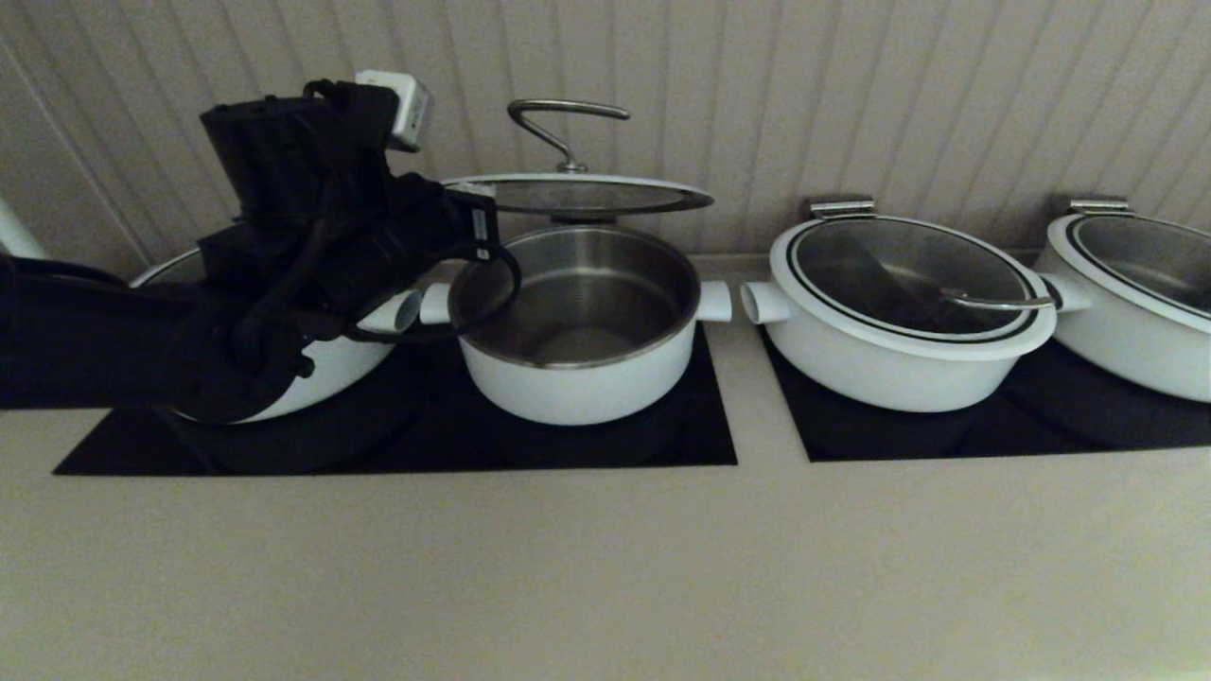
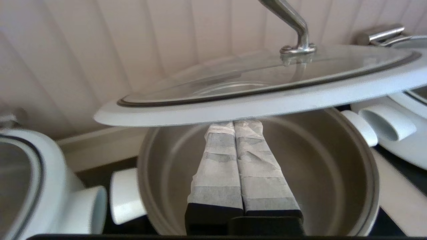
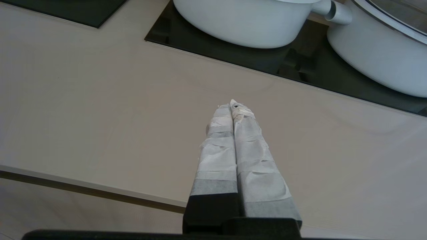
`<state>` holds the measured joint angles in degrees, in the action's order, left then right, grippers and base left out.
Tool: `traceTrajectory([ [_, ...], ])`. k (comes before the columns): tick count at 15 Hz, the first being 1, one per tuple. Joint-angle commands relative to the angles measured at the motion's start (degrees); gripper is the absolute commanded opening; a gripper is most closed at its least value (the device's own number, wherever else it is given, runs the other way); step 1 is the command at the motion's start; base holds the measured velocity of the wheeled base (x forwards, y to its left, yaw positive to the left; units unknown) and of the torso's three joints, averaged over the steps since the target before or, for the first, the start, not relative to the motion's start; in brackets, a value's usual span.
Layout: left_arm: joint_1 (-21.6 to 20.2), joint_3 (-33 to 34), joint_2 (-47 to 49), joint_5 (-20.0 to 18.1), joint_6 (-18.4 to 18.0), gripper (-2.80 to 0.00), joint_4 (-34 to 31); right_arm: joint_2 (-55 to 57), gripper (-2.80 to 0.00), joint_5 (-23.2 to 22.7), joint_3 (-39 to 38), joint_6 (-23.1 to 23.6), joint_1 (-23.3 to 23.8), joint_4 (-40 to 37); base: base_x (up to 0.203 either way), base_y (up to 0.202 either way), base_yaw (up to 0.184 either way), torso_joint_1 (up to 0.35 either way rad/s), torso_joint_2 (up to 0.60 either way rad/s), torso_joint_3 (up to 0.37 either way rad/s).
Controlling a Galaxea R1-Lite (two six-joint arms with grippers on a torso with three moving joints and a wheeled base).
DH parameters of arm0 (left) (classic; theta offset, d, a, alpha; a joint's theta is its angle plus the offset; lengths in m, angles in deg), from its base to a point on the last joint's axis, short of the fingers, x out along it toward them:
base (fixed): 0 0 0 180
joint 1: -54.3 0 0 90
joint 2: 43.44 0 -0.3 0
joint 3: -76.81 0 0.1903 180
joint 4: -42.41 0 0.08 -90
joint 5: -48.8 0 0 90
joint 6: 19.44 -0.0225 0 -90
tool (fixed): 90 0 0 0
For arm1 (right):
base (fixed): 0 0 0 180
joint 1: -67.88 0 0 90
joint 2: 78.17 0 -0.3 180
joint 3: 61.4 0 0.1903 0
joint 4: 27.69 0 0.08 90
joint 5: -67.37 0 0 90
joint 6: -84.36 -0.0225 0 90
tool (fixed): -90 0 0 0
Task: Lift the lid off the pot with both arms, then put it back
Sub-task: Open the pot lid completely
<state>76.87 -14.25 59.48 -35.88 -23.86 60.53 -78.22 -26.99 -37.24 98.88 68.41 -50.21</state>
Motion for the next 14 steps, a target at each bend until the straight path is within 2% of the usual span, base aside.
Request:
traceTrajectory([
  [1,0.01,-0.07,-1.06,0.05,-1.01,-2.80,0.18,0.05,-2.80,-0.04,0.00,0.07,0.00,0.03,0.000,0.000,0.000,0.000,0.00,0.000],
  [6,0.01,-0.26,-1.24,0.05,-1.64,-2.80,0.18,0.05,-2.80,-0.04,0.00,0.07,0.00,0.11,0.000,0.000,0.000,0.000,0.00,0.000],
  [10,0.00,-4.29,-0.02,0.05,-1.64,-2.80,0.18,0.05,-2.80,-0.04,0.00,0.07,-0.08,0.10,0.000,0.000,0.000,0.000,0.00,0.000],
  [14,0.01,-5.17,0.70,0.05,-1.64,-2.80,0.53,0.05,-2.80,-0.04,0.00,0.07,0.00,0.11,0.000,0.000,0.000,0.000,0.00,0.000],
])
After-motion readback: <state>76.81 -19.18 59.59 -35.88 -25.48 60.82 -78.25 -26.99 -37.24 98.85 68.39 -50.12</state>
